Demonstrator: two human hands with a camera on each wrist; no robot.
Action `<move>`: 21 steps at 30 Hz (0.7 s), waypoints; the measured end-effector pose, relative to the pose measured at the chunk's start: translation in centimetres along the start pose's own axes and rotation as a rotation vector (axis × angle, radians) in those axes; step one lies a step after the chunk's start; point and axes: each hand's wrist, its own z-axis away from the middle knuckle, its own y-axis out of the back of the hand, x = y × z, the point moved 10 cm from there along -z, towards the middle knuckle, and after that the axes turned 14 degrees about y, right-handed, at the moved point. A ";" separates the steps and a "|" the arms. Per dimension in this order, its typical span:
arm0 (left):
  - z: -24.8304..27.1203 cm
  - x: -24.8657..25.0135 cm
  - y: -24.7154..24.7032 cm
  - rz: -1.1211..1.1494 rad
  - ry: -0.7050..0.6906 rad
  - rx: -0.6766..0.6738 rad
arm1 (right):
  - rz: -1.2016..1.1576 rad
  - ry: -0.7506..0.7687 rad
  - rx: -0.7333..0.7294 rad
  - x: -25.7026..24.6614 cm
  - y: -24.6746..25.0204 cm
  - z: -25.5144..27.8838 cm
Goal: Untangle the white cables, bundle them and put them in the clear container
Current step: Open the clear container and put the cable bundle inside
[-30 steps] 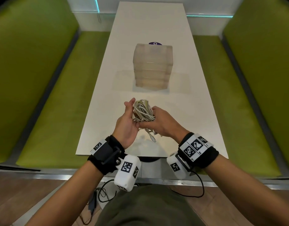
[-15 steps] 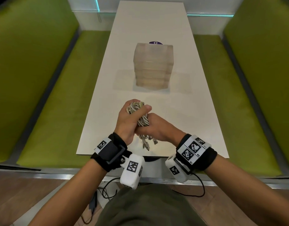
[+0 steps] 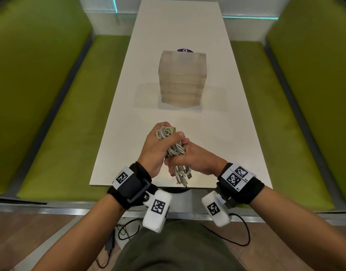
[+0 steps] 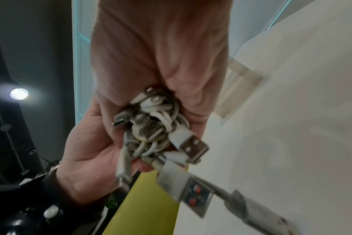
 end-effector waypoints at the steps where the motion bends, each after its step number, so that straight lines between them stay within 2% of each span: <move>1: 0.1 0.2 0.0 -0.005 -0.019 0.013 | 0.008 0.009 0.012 0.1 0.0 -0.1; 4: 0.1 0.5 0.3 -0.097 -0.071 0.042 | 0.057 0.010 0.054 0.5 1.0 -0.1; 6: -0.2 0.0 0.8 -0.192 -0.061 0.016 | 0.055 0.031 0.100 0.2 1.9 -0.1; 8: -0.4 -1.3 1.2 -0.287 -0.003 -0.029 | 0.039 0.083 0.167 -0.6 3.1 -0.2; 12: -0.2 -4.3 0.3 -0.574 0.131 -0.135 | 0.001 0.082 0.296 -1.4 5.3 -0.5; 17: 0.1 -4.0 -0.1 -0.883 0.134 -0.215 | 0.059 0.039 0.240 -1.3 5.3 -0.3; 21: -0.4 -3.4 1.7 -0.976 0.125 -0.161 | 0.215 -0.081 0.157 -0.6 5.7 0.4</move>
